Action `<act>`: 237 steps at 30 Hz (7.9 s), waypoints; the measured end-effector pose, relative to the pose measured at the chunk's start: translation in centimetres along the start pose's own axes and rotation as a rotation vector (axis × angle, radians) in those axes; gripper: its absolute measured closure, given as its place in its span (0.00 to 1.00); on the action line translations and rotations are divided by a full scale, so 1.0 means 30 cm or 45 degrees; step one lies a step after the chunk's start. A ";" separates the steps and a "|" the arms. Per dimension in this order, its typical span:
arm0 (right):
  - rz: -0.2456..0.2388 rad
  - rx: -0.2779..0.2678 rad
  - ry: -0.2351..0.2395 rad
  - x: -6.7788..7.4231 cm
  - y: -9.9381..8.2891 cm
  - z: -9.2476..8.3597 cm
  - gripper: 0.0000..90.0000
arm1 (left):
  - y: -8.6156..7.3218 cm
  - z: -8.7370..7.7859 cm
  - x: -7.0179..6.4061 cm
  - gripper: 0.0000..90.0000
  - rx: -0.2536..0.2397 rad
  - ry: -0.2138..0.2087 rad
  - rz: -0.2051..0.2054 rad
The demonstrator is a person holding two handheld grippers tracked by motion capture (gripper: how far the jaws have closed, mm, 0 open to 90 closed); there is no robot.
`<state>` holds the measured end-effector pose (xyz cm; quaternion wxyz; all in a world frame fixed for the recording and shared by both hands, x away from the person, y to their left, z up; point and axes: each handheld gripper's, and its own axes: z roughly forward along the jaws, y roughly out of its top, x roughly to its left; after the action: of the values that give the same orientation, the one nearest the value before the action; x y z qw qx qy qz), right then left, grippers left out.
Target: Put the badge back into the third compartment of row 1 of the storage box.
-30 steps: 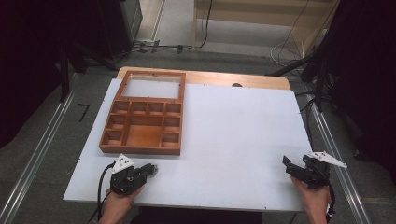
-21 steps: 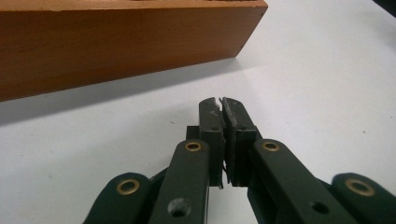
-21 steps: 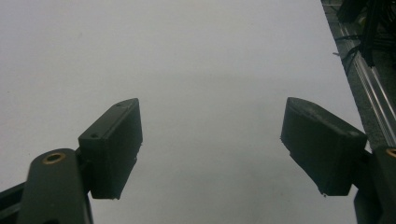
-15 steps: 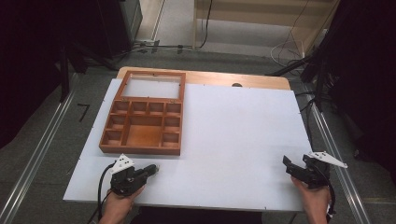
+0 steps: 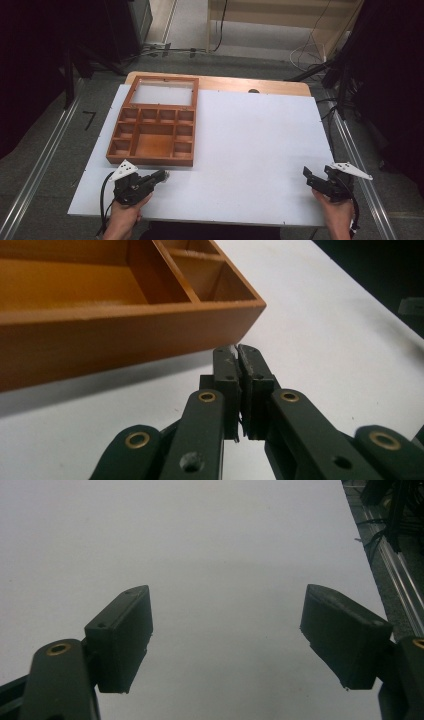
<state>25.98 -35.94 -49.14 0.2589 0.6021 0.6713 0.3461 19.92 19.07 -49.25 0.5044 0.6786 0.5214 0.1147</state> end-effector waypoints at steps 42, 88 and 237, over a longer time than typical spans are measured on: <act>0.006 0.001 0.000 -0.006 0.000 0.003 0.21 | 0.163 0.037 0.059 0.98 -0.135 0.052 -0.041; 0.007 -0.005 0.015 -0.008 0.000 -0.001 0.21 | 0.280 0.196 0.151 0.98 -0.109 0.172 -0.074; 0.025 -0.012 0.018 -0.014 -0.006 -0.019 0.21 | 0.331 0.125 0.148 0.26 -0.161 0.250 -0.081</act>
<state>25.49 -36.46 -48.97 0.2538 0.6050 0.6654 0.3561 30.26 21.15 -44.64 0.4959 0.6142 0.5813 0.1973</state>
